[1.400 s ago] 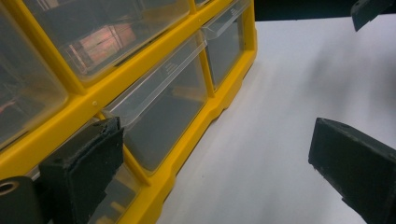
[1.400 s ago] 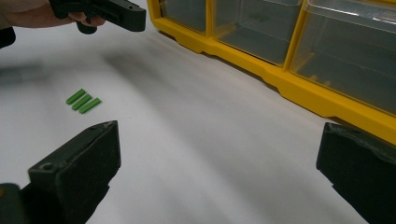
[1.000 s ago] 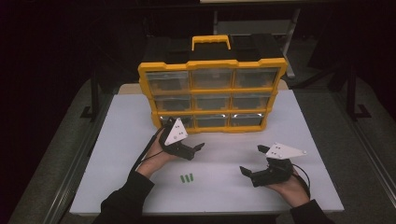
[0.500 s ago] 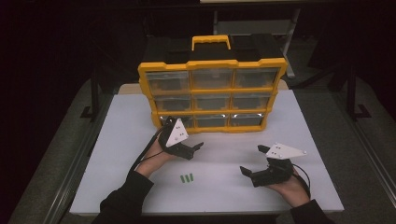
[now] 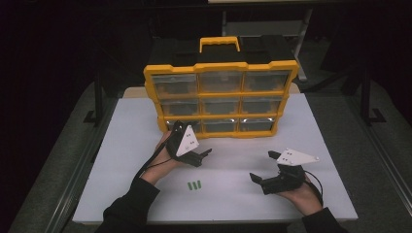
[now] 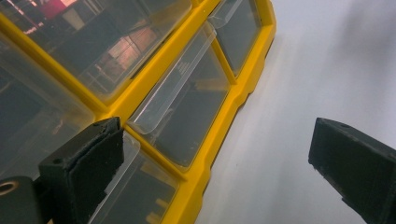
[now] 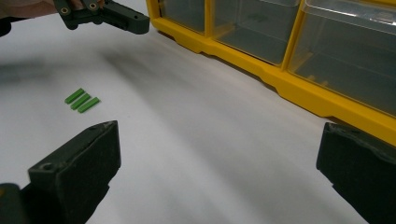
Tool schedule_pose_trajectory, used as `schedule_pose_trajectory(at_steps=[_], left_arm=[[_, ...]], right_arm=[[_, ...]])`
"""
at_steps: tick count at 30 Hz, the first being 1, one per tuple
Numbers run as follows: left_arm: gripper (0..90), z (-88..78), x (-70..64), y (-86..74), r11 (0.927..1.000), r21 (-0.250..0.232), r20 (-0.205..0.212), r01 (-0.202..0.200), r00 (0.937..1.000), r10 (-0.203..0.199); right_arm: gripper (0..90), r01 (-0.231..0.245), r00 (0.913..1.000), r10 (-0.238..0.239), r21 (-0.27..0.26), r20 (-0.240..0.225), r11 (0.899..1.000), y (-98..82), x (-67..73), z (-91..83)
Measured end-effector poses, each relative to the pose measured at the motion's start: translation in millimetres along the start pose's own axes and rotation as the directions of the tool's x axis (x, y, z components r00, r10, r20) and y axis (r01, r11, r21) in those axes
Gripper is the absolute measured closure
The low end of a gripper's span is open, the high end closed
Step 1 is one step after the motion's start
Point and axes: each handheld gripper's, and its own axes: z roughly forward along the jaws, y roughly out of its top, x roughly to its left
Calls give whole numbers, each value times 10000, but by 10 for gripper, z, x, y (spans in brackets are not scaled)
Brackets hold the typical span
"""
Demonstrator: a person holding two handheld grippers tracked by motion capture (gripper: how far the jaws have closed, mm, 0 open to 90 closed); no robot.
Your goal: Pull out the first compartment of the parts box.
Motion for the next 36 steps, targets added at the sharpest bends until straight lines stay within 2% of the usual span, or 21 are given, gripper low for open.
schedule_pose_trajectory(at_steps=[11,18,28,33,36], left_arm=[[29,9,-34,11,9972,247,-179,-710,9973,714],[29,16,-65,27,9909,431,-353,-1278,9910,1293],[29,37,-133,57,9707,862,-527,-2244,9719,2294],[29,41,-166,85,9563,1076,-630,-2717,9581,2793],[29,40,-188,97,9451,1194,-721,-3042,9467,3138]], right_arm=[[0,14,10000,-14,-3,-13,10000,1,1,0],[0,8,10000,-8,-1,-27,10000,0,2,6],[0,-34,10000,34,5,-60,10000,-3,4,12],[0,-56,10000,56,8,-66,10000,-3,4,13],[0,-49,10000,49,9,-62,10000,-4,5,16]])
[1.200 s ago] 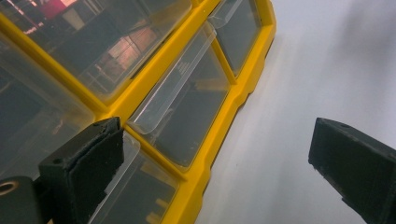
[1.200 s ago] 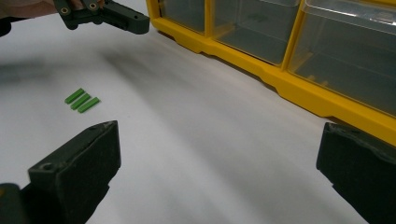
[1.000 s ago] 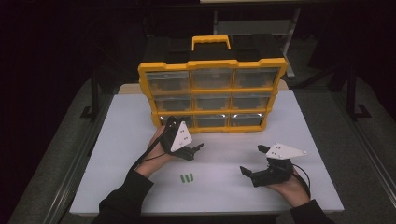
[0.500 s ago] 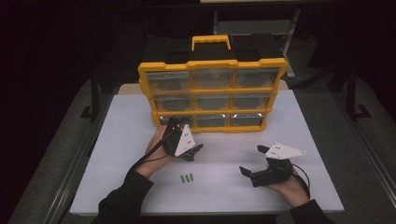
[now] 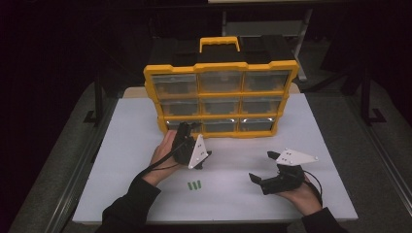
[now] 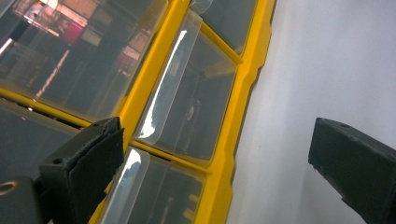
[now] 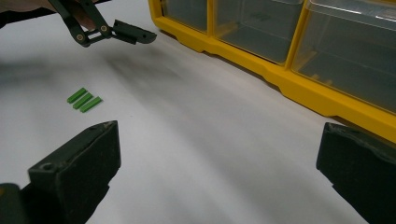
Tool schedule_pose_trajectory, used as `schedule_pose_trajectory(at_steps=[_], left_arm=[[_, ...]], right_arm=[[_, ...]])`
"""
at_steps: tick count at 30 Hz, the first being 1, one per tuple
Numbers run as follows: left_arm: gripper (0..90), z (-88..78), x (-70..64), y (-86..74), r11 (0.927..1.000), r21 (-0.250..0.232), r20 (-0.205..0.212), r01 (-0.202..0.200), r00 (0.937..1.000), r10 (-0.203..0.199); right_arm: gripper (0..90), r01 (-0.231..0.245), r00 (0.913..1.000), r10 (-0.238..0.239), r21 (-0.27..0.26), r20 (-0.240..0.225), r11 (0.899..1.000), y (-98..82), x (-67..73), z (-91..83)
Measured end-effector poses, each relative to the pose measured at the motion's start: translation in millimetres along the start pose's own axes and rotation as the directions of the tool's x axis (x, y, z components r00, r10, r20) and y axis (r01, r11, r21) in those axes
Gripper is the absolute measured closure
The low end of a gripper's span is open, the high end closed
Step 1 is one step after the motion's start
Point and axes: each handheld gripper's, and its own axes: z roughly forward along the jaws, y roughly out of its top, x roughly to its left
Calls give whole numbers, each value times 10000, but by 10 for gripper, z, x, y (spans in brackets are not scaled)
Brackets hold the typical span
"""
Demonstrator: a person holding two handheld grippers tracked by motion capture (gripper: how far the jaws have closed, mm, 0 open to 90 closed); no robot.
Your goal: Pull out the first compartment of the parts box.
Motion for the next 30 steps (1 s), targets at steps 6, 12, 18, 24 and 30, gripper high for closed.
schedule_pose_trajectory(at_steps=[6,12,18,24,30], left_arm=[[29,-2,-19,16,9992,87,-245,-392,9989,394],[29,0,-46,39,9957,270,-427,-882,9951,893],[30,5,-77,62,9884,488,-578,-1440,9875,1467],[30,2,-102,85,9754,790,-714,-2059,9747,2116],[30,-1,-128,111,9609,1007,-887,-2581,9596,2670]], right_arm=[[0,11,10000,-11,15,9,10000,-1,1,1],[0,17,10000,-17,11,1,10000,-1,1,0],[0,25,10000,-25,11,9,10000,-2,0,-1],[0,33,10000,-34,23,18,10000,-2,1,-2],[0,38,10000,-39,32,25,10000,-2,2,-2]])
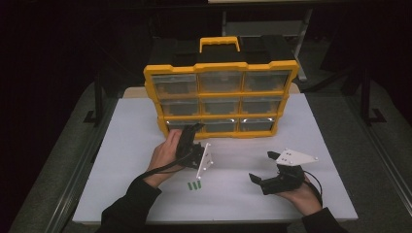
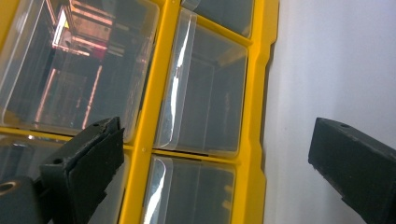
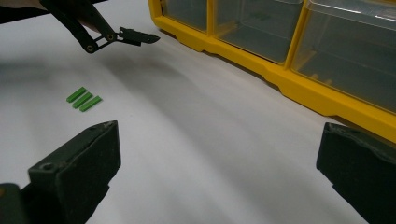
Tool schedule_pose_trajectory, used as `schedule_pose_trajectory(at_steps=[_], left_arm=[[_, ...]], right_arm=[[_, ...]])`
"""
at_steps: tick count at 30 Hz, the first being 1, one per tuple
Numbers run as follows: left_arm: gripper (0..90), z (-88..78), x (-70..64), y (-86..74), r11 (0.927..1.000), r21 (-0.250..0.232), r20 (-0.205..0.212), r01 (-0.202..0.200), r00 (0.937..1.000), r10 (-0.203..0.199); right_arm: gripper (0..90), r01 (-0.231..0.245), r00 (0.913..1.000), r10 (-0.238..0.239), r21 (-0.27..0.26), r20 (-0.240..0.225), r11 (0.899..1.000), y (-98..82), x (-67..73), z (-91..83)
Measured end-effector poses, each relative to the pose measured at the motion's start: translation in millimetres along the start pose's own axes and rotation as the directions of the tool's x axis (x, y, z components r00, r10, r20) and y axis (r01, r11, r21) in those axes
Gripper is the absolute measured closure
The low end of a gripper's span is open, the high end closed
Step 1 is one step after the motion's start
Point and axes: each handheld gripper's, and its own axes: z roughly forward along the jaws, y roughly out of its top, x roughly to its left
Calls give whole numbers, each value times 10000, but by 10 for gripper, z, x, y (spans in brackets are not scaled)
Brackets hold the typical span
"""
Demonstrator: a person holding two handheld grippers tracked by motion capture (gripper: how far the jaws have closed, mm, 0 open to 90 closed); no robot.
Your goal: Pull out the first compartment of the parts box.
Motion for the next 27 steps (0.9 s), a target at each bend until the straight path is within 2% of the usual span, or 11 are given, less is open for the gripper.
schedule_pose_trajectory(at_steps=[1,6,8,9,14,21,27], left_arm=[[30,6,-10,3,10000,-81,-48,32,10000,-32],[30,2,-26,15,9988,158,-149,-459,9988,461],[30,14,-41,13,9987,118,-232,-486,9985,489],[30,14,-44,12,9976,213,-252,-651,9975,657],[30,39,-79,4,9962,208,-522,-842,9950,852],[30,48,-104,17,9920,372,-722,-1207,9898,1232],[30,58,-119,22,9923,407,-868,-1169,9890,1201]], right_arm=[[0,-1,10000,1,4,-3,10000,0,1,0],[0,2,10000,-2,8,-4,10000,0,1,0],[0,6,10000,-6,17,0,10000,0,2,0],[0,26,10000,-26,27,0,10000,-1,1,0],[0,131,9999,-131,-21,-13,9999,0,-3,5],[0,24,10000,-24,40,-23,10000,-1,5,2],[0,19,10000,-19,41,-27,10000,-2,6,2]])
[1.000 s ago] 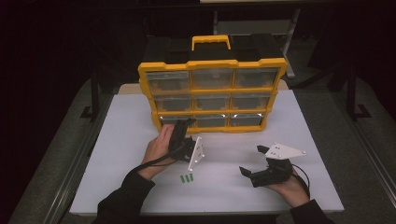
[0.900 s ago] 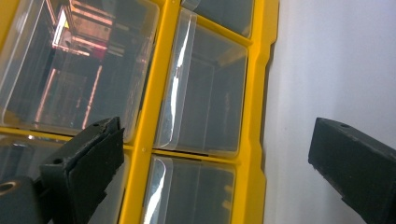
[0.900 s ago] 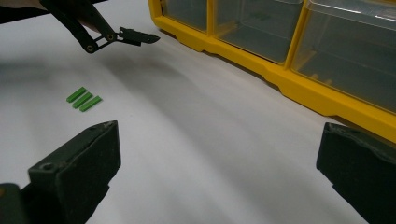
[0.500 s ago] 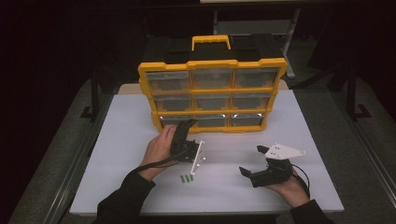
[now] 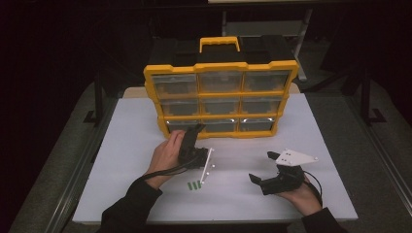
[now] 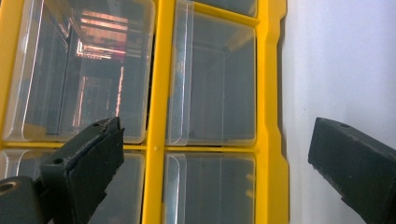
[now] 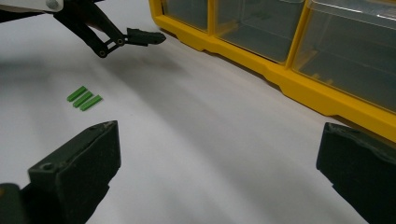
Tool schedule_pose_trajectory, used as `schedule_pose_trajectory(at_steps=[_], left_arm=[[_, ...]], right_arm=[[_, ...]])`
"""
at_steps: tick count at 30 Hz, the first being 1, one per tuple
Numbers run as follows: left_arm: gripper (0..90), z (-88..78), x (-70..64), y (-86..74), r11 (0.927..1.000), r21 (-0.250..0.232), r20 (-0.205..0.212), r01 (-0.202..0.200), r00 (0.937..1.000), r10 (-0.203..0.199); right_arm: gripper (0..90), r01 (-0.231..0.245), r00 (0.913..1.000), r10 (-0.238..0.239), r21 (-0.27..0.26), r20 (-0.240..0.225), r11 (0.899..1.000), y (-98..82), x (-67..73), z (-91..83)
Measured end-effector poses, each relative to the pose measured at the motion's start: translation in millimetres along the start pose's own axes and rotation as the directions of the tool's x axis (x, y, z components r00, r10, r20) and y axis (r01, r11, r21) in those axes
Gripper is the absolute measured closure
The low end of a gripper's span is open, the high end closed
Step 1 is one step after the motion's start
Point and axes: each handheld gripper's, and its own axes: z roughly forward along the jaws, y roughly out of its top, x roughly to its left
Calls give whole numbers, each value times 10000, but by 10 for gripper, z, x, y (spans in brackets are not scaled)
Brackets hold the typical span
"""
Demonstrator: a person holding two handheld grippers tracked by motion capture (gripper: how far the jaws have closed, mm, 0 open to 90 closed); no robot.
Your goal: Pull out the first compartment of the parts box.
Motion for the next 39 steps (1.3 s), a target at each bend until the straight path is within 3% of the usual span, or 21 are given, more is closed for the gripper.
schedule_pose_trajectory(at_steps=[6,8,17,34,39], left_arm=[[40,-11,1,20,9999,127,-219,-63,9997,65],[43,-42,32,31,9974,535,-165,-480,9987,490],[55,-79,58,65,9924,871,-365,-869,9952,904],[62,-141,133,101,9868,1304,-653,-963,9923,1054],[64,-165,175,96,9848,1470,-915,-930,9900,1072]], right_arm=[[0,-18,10000,19,-19,2,10000,1,5,-1],[0,-19,10000,19,-8,0,10000,0,7,-1],[0,-17,10000,17,-15,-7,10000,0,6,0],[0,108,9999,-108,-49,-5,9999,-2,-8,-1],[0,39,10000,-39,-28,-1,10000,-3,-6,-6]])
